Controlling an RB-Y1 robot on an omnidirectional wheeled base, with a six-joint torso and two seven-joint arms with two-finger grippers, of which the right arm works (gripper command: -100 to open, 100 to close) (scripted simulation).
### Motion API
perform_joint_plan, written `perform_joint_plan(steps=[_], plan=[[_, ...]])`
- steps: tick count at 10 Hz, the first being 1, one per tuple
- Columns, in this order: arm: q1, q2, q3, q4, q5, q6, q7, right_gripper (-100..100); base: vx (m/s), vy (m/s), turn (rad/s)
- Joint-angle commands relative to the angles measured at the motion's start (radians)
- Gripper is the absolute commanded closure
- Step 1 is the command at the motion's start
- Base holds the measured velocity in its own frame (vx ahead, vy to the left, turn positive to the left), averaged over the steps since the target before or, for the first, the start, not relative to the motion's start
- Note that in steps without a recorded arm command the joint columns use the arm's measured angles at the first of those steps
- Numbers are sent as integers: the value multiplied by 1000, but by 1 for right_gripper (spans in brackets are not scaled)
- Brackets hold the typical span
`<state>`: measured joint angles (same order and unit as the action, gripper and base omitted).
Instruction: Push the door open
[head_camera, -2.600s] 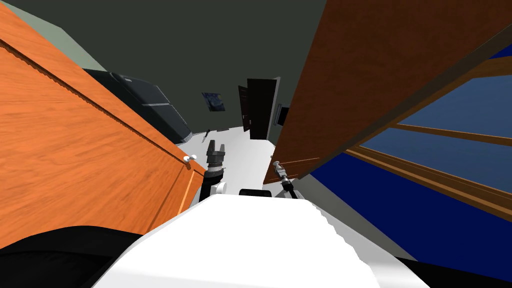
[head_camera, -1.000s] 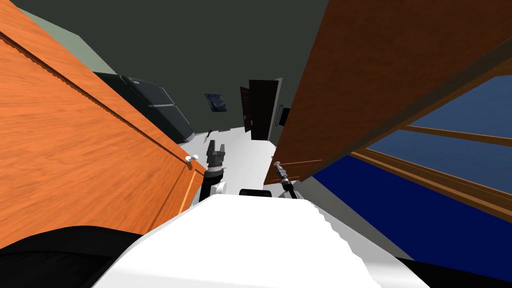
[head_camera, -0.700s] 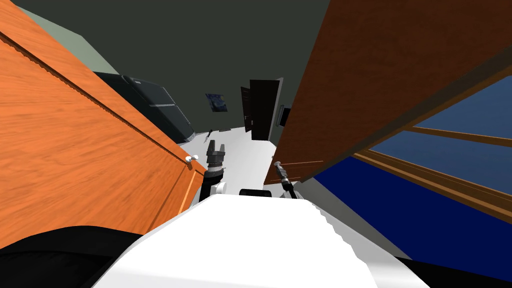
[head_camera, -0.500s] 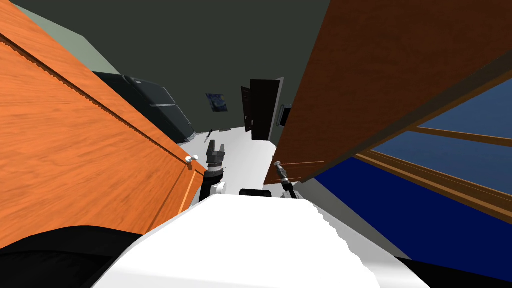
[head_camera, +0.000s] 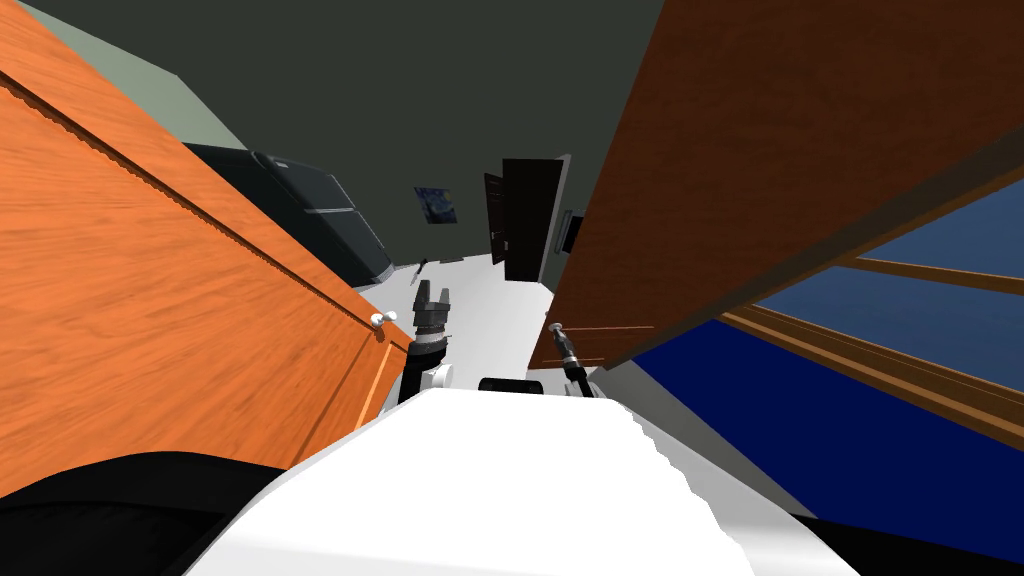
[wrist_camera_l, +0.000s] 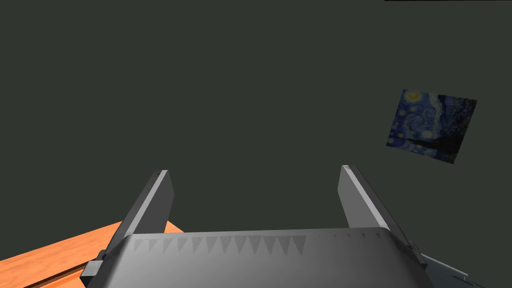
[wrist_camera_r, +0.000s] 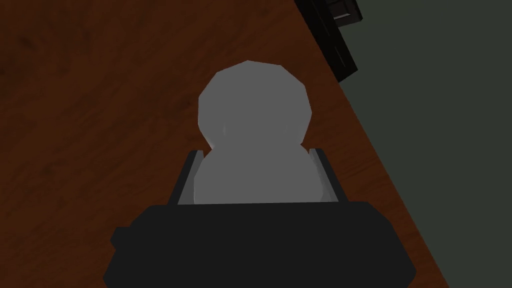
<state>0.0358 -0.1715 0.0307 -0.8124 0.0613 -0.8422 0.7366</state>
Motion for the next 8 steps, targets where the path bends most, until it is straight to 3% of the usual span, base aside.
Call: perform_joint_plan(steps=[1,2,8], plan=[[-9,-3,-8,3,-21,-4,-50,100,29,3,24],[-9,-3,-8,3,-21,-4,-55,100,24,3,14],[-14,6,-15,4,-82,-4,-216,100,39,0,26]])
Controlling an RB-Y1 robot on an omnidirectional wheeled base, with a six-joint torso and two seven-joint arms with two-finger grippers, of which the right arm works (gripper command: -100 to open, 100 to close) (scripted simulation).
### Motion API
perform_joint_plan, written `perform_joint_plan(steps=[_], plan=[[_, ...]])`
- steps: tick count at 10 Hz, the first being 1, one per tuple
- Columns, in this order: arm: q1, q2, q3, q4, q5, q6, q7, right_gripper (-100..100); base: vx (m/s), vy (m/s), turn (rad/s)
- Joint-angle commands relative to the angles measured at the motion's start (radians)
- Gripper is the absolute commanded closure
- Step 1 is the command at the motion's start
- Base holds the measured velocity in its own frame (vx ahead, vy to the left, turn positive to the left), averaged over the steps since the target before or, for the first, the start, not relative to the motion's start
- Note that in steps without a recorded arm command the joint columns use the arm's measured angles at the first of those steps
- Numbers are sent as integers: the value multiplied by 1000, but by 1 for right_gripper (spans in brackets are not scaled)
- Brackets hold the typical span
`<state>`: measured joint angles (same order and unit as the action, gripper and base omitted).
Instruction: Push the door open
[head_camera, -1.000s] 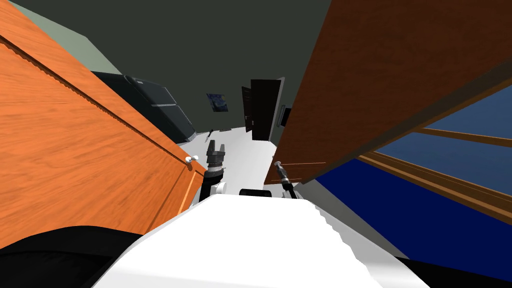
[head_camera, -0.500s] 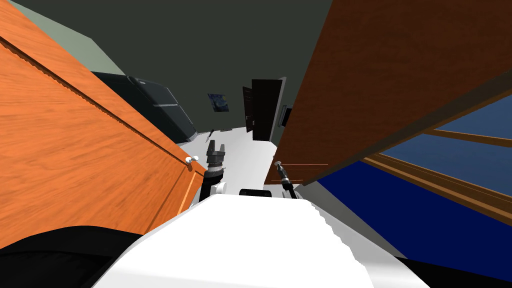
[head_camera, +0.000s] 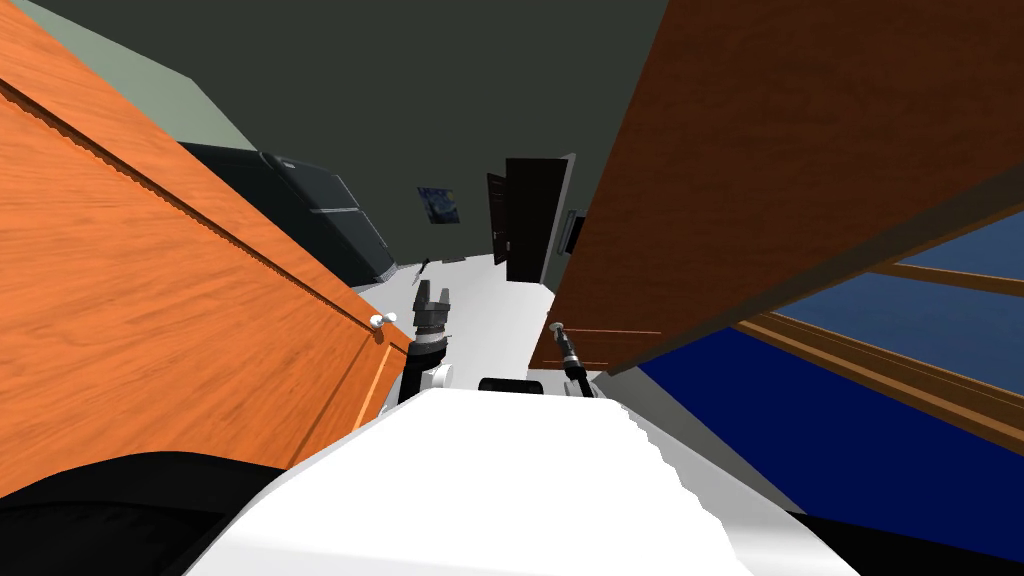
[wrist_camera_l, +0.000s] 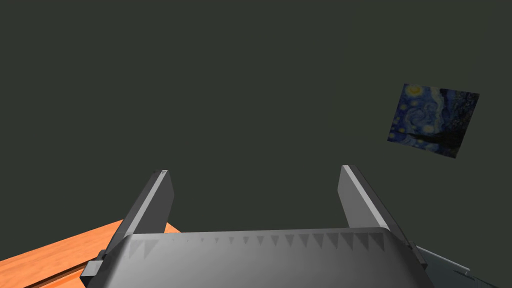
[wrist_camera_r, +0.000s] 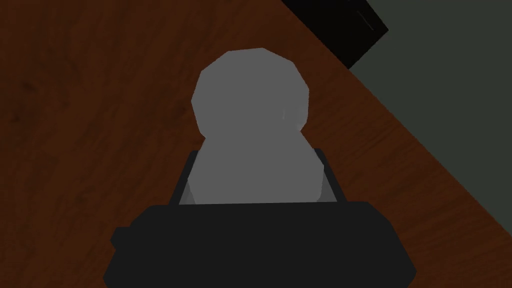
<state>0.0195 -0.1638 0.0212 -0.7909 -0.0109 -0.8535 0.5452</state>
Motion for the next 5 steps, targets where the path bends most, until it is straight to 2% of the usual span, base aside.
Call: perform_joint_plan(steps=[1,2,3,4,5], plan=[[1,0,-7,-17,-27,7,-50,100,43,4,39],[1,0,-7,-17,-27,7,-67,100,42,-1,15],[0,3,-9,-16,-43,7,-101,100,50,-3,34],[0,3,-9,-16,-43,7,-108,100,39,-2,14],[-1,5,-11,-16,-60,7,-147,100,36,5,25]])
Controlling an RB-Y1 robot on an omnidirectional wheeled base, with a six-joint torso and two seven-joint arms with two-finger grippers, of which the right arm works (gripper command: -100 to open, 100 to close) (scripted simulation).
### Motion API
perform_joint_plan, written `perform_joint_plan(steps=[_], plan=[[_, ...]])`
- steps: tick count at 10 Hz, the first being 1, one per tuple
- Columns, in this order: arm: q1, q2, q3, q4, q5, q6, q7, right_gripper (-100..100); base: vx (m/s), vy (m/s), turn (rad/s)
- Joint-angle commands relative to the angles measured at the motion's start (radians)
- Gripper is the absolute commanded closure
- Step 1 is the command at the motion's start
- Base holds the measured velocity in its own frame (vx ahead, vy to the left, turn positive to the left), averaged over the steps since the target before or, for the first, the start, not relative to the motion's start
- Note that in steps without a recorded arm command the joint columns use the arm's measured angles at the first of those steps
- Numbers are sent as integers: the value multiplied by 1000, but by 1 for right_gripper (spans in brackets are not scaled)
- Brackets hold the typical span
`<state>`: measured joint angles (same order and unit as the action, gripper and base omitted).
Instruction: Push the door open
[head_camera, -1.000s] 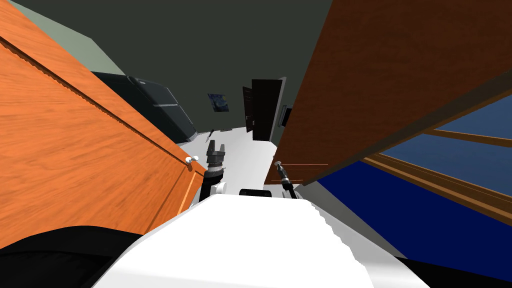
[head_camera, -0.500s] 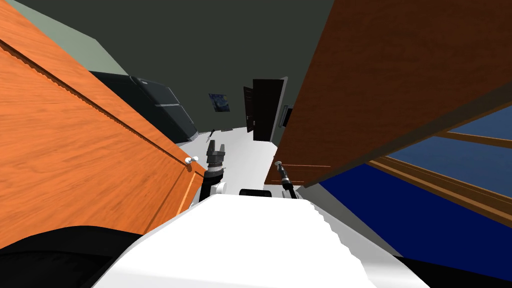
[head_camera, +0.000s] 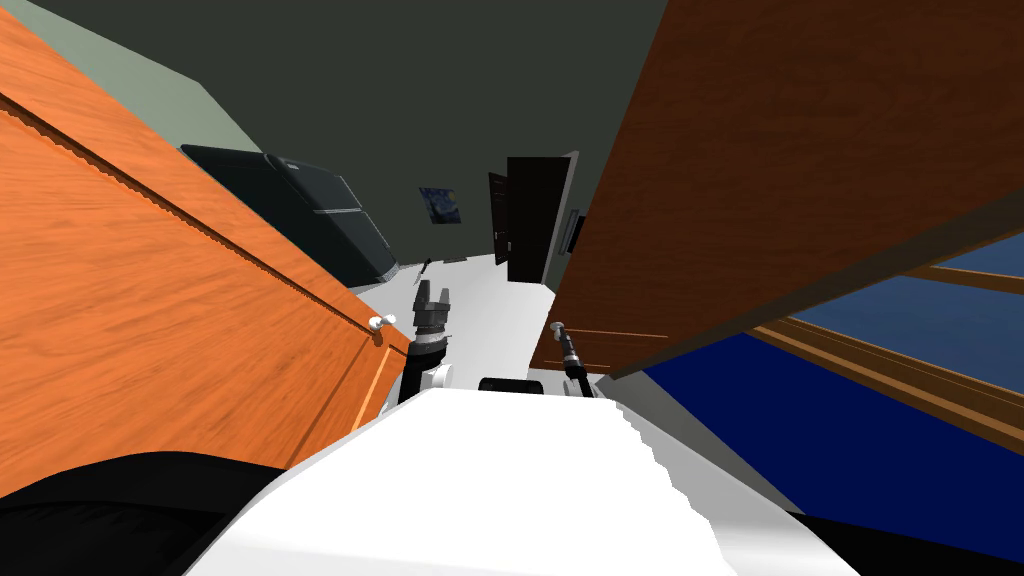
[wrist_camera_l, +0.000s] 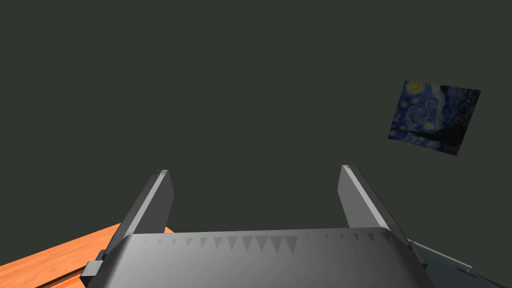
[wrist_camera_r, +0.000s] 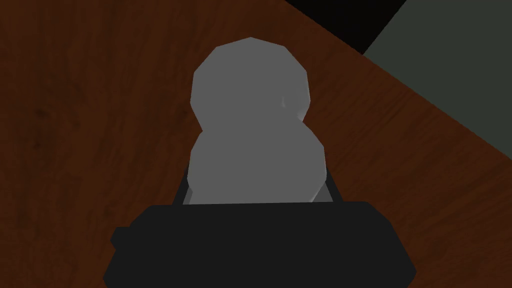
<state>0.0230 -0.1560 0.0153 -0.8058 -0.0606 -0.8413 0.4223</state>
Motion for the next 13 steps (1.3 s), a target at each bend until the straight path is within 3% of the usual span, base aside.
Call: perform_joint_plan(steps=[1,4,10,11,13], plan=[[-6,0,-7,-1,-28,-5,-50,100,52,1,45],[-7,2,-9,0,-45,-5,-109,100,42,-1,21],[-12,13,-17,1,-116,-5,-274,100,44,-2,26],[-12,13,-17,1,-116,-5,-276,100,32,-1,23],[-15,18,-21,2,-152,-5,-344,100,43,1,42]])
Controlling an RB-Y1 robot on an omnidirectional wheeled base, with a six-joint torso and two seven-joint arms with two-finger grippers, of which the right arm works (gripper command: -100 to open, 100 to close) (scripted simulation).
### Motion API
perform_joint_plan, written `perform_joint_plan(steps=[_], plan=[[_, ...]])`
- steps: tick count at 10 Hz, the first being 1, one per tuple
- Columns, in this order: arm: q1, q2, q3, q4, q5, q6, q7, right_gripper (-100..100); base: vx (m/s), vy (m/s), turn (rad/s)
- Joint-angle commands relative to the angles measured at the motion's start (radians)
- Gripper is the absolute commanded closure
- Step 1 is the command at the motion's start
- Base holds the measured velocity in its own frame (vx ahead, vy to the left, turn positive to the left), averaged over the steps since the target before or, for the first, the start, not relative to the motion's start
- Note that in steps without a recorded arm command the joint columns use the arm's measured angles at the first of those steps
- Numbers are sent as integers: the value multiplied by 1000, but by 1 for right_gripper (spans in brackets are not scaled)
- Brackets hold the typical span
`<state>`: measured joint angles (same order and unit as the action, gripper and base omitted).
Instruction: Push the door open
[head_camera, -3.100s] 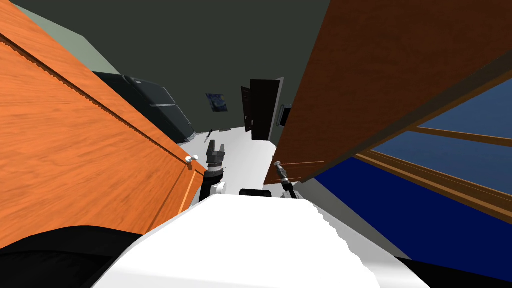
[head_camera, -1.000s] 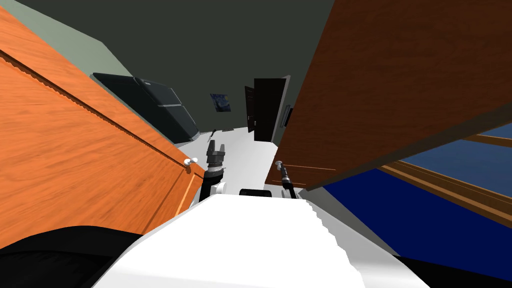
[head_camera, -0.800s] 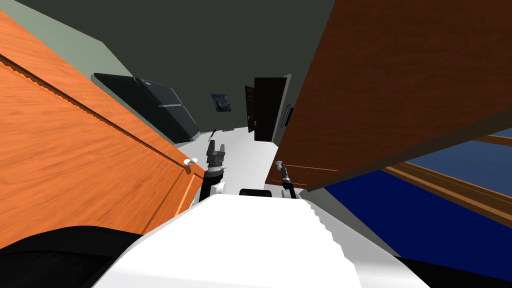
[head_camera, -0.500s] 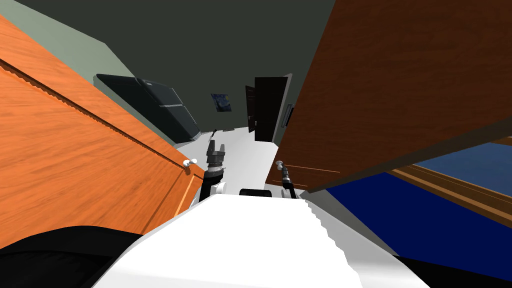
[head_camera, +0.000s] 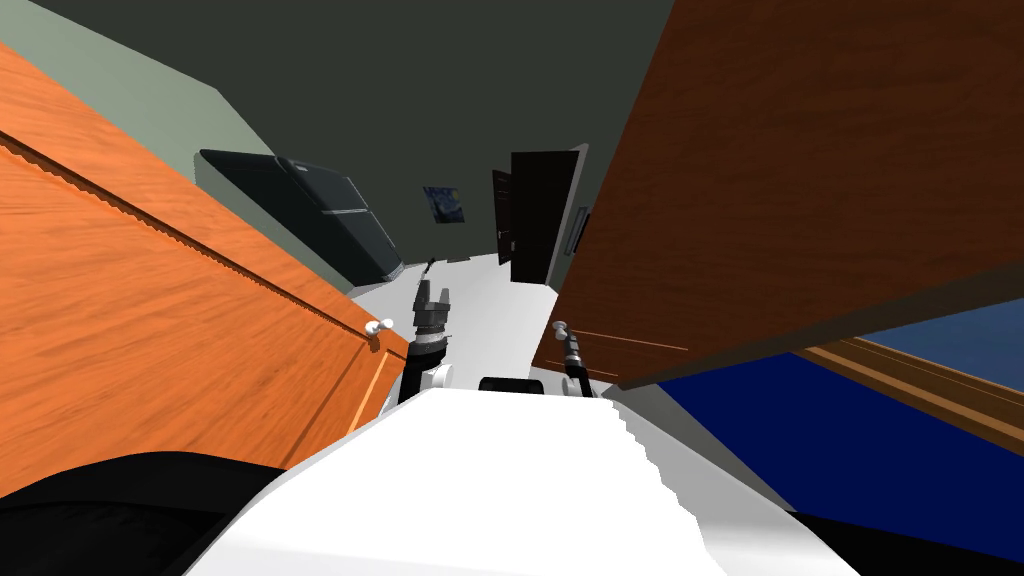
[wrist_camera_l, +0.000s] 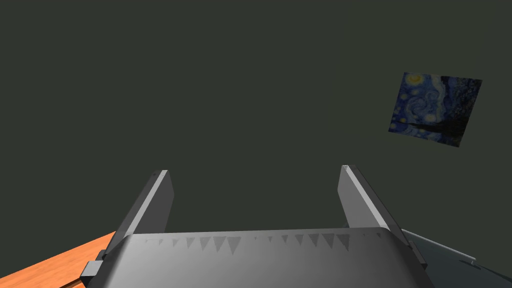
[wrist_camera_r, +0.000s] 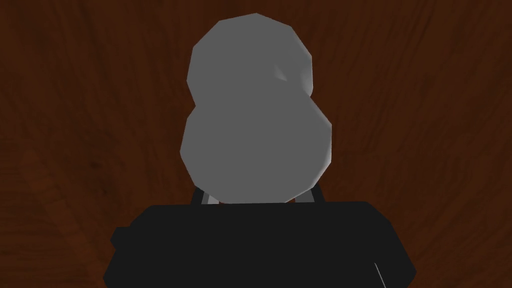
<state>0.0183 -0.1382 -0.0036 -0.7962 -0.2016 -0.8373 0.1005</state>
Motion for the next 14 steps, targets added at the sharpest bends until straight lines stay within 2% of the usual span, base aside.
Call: perform_joint_plan(steps=[1,2,5,7,8,9,11,12,13,14], plan=[[-10,0,-2,-7,-11,-9,-38,100,48,-1,6],[-11,3,-4,-7,-29,-9,-72,100,51,-1,32],[-13,6,-6,-6,-47,-9,-121,100,36,-2,23],[-15,12,-10,-5,-83,-9,-186,100,51,-2,33],[-15,12,-10,-5,-83,-9,-205,100,49,1,19],[-17,14,-12,-5,-101,-9,-239,100,44,-3,28],[-17,14,-12,-5,-101,-9,-246,100,26,-5,11],[-18,17,-14,-5,-119,-9,-288,100,27,2,24],[-18,17,-14,-5,-119,-9,-288,100,28,1,20],[-19,20,-16,-4,-136,-9,-329,100,33,-3,25]])
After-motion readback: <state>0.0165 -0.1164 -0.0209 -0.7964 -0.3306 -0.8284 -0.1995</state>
